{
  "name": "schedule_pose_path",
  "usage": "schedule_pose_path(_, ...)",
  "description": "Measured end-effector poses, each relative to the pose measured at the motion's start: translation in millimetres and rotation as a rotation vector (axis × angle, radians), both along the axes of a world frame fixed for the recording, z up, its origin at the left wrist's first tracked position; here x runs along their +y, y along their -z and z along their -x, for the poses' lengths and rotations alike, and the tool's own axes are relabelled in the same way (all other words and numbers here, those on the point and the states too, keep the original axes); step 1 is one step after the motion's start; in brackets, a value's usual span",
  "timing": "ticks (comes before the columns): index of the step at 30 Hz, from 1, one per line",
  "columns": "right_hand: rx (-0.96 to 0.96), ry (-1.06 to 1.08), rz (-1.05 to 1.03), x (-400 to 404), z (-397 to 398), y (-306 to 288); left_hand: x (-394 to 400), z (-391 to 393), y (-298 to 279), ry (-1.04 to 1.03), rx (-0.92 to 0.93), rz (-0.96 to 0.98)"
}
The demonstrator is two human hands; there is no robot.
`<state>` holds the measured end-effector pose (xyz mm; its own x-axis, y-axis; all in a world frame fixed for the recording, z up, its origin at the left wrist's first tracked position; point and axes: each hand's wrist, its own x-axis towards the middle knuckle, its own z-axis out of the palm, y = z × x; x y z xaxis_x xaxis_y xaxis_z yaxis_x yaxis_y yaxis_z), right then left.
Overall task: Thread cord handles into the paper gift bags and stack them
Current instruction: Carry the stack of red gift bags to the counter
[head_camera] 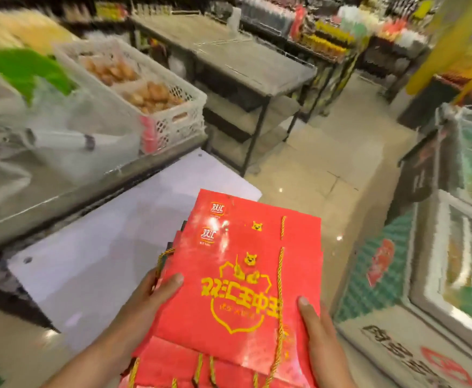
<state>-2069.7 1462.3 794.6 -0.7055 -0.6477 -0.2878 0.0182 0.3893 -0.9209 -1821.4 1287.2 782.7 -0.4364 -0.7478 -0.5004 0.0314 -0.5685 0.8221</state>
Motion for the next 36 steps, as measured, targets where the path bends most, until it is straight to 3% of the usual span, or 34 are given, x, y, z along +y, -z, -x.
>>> schedule_pose_path(7,-0.002,-0.102,-0.145,-122,12,-2,-56,-23,-1,-0.187,0.057,-0.005)
schedule_pose_path(18,-0.067,-0.662,-0.183,-276,-17,33,-70,-78,24,-0.672,-0.049,-0.077)
schedule_pose_path(24,-0.041,-0.968,-0.118,-355,3,63,-59,-33,38,-0.963,-0.093,-0.05)
schedule_pose_path(29,-0.095,-1.309,-0.13,-417,41,102,-47,54,64,-1.224,-0.124,-0.044)
schedule_pose_path(36,-0.104,-1.446,-0.157,-436,69,108,-27,112,60,-1.355,-0.181,-0.059)
